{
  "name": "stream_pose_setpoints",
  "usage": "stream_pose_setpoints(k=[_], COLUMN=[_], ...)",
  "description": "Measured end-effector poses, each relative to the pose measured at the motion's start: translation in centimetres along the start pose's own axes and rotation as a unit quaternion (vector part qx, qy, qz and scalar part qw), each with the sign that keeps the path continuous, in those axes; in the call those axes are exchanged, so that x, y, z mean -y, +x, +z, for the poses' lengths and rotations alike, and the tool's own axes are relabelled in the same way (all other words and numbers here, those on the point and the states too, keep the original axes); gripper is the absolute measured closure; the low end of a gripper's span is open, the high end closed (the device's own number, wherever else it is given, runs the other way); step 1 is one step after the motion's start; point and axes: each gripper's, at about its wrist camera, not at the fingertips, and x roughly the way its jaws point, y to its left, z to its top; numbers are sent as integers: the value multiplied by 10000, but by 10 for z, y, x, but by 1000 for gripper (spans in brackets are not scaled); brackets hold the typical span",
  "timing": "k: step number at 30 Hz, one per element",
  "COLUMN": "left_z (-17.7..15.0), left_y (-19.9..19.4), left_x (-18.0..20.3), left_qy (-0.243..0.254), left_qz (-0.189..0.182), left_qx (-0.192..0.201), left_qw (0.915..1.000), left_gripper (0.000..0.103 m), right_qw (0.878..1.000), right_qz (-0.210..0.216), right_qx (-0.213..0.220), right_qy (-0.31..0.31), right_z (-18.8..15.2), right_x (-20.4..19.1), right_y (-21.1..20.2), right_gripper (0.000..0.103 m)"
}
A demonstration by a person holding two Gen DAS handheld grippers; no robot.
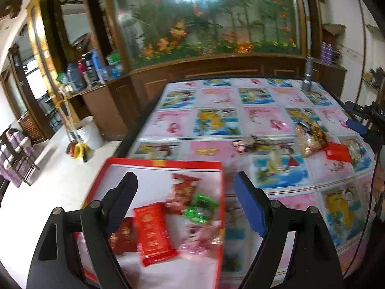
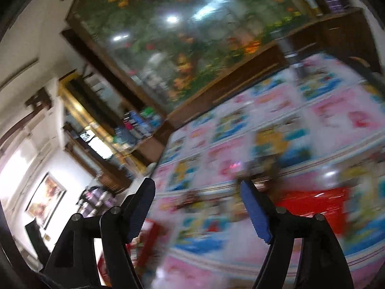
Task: Organize snacks
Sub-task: 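Move both open tools back over the snack pile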
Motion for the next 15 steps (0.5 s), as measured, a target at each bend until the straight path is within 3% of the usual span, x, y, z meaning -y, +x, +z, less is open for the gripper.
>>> stream_pose_setpoints(k=[4,7,12,15], left_z=[6,12,14,12], left_y=[9,13,18,24], left_x=[30,54,73,68], left_qy=[200,405,630,611], left_qz=[-246,-358,-512,-432], left_qx=[-146,-172,-233,-332], left_qw=[9994,9984,9964,9966], left_gripper=[21,21,21,21], right_qw=[9988,9973,9945,9949], right_qz=[-360,-396,0,-83], right_qx=[-54,-188,-477,-600], right_qy=[317,591,931,807], right_z=[17,24,22,20], right_x=[48,68,78,73], right_y=[-18,-17,2,19], right_gripper=[27,27,27,27])
